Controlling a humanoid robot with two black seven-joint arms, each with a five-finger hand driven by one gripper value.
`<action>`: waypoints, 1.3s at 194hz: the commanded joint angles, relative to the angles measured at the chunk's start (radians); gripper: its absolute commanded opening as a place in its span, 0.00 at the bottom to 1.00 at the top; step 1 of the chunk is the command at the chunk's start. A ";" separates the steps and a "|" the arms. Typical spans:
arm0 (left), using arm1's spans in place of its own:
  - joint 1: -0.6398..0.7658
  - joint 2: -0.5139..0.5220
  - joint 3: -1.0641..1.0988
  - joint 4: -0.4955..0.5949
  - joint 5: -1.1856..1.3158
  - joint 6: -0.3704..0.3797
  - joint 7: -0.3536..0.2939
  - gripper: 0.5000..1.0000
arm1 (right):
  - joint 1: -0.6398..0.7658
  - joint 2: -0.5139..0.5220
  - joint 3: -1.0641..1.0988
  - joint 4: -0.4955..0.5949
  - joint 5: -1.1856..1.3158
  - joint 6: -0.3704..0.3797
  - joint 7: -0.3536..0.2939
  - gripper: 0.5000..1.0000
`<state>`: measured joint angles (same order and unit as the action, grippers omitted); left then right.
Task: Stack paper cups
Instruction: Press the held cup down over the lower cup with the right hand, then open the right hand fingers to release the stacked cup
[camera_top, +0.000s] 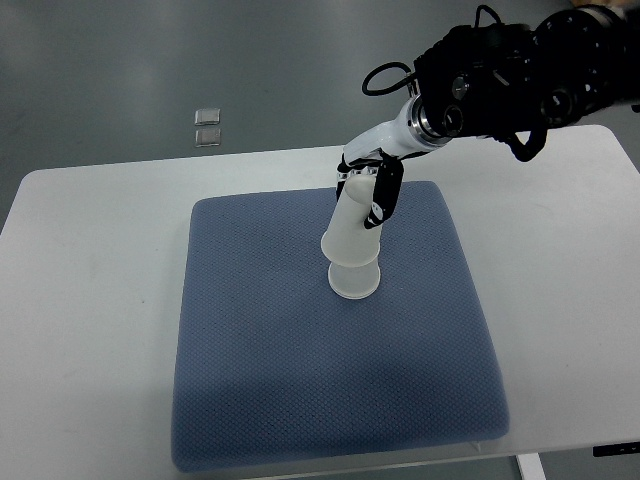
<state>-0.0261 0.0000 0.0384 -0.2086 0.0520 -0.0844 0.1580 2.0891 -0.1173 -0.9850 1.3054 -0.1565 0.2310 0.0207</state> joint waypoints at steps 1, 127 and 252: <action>0.000 0.000 0.002 0.000 0.000 0.000 0.000 1.00 | 0.000 0.001 0.000 0.000 0.000 -0.001 -0.001 0.43; 0.000 0.000 0.000 0.000 0.000 -0.002 0.000 1.00 | -0.017 0.042 -0.004 0.000 0.000 -0.024 -0.008 0.66; 0.000 0.000 0.000 -0.005 0.000 0.000 0.000 1.00 | -0.023 -0.056 0.038 -0.011 0.040 -0.047 0.005 0.72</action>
<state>-0.0261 0.0000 0.0387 -0.2132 0.0521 -0.0844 0.1581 2.0696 -0.1062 -0.9757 1.3051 -0.1481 0.1915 0.0187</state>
